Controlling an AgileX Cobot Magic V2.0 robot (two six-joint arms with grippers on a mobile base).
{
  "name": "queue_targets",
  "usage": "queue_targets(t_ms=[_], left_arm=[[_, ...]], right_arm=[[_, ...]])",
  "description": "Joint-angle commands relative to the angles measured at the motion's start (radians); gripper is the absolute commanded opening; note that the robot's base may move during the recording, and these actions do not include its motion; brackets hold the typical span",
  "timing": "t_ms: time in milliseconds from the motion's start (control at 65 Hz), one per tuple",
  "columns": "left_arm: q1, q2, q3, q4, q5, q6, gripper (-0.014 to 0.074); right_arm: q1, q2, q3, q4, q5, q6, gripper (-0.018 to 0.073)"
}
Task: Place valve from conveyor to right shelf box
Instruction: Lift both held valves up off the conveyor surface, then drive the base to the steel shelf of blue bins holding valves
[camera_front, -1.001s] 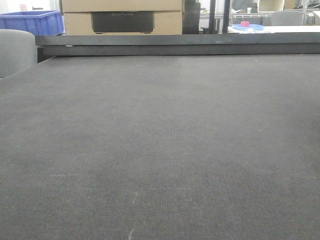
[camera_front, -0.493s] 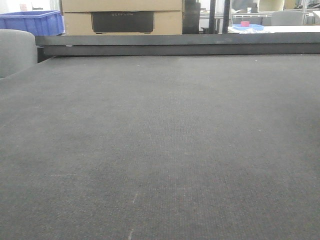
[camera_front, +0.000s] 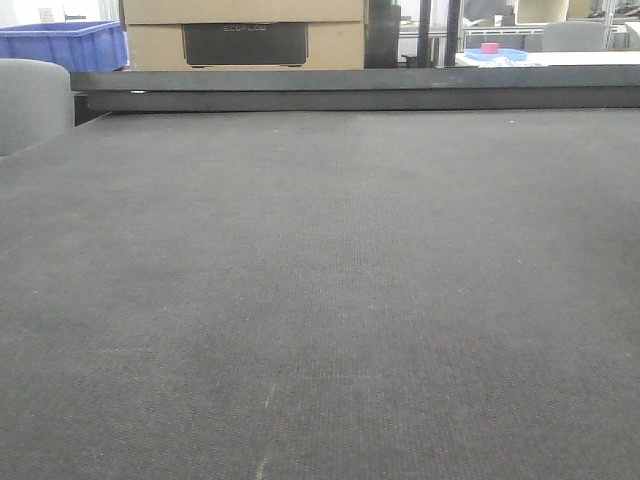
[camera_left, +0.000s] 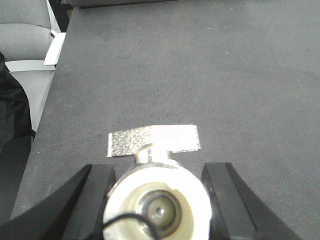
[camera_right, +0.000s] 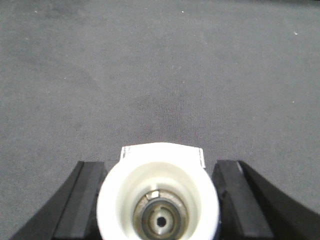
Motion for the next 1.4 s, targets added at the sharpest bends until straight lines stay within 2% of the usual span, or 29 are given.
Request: queue_targets(t_ms=[0,1385], left_arm=[[-0.005,-0.01,-0.015,-0.008,-0.055,-0.008,-0.0111],[-0.005,-0.01,-0.015,-0.008,-0.055,-0.008,-0.0111]], right_arm=[[-0.001,-0.011,-0.017,-0.001,-0.072,-0.004,-0.0153],[-0.001,-0.011,-0.017,-0.001,-0.074,-0.004,-0.0153]])
